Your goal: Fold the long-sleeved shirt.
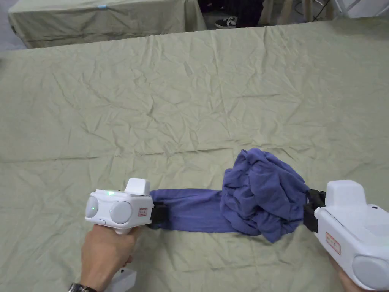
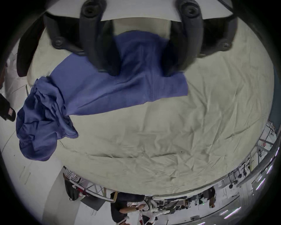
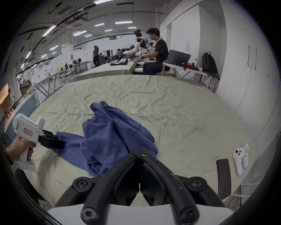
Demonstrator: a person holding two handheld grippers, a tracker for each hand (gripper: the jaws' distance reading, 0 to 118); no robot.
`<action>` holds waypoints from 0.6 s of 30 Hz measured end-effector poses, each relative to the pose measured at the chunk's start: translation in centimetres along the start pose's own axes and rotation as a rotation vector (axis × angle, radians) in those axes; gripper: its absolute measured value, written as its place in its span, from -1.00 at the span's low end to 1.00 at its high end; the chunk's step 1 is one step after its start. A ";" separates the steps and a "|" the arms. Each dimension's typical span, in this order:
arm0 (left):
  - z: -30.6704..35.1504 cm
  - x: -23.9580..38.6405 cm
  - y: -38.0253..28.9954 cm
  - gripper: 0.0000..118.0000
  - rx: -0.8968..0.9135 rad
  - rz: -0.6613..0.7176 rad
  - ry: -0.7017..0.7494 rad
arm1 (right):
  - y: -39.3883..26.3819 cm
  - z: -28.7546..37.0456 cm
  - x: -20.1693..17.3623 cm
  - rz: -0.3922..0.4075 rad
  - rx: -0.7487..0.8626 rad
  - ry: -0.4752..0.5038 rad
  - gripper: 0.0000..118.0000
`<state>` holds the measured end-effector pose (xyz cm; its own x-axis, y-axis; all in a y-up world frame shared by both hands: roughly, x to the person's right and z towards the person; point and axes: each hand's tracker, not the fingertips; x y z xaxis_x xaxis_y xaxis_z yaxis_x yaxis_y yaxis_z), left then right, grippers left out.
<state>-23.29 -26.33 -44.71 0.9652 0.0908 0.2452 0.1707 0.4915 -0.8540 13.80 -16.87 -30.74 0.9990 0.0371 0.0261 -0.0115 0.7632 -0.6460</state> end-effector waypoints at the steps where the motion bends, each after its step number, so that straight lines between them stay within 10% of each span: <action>1: 0.3 -0.1 0.2 -0.88 0.017 0.010 -0.033 | 0.2 -0.1 0.1 0.003 -0.009 0.008 -0.95; 5: -0.6 0.0 0.4 -0.88 -0.012 0.032 -0.050 | 1.3 -1.4 1.1 0.071 -0.128 0.105 0.20; 11: -0.8 -0.5 0.2 -0.88 -0.015 0.075 -0.071 | 2.7 -4.3 3.6 0.306 -0.132 0.187 0.24; 18: -0.9 0.3 0.8 -0.88 -0.054 0.054 -0.054 | 2.6 -12.1 6.0 0.349 -0.223 0.358 0.16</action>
<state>-22.64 -26.71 -45.75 0.9616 0.1631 0.2207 0.1299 0.4377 -0.8897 20.29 -22.41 -41.49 0.8905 0.0114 -0.4549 -0.3740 0.5879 -0.7173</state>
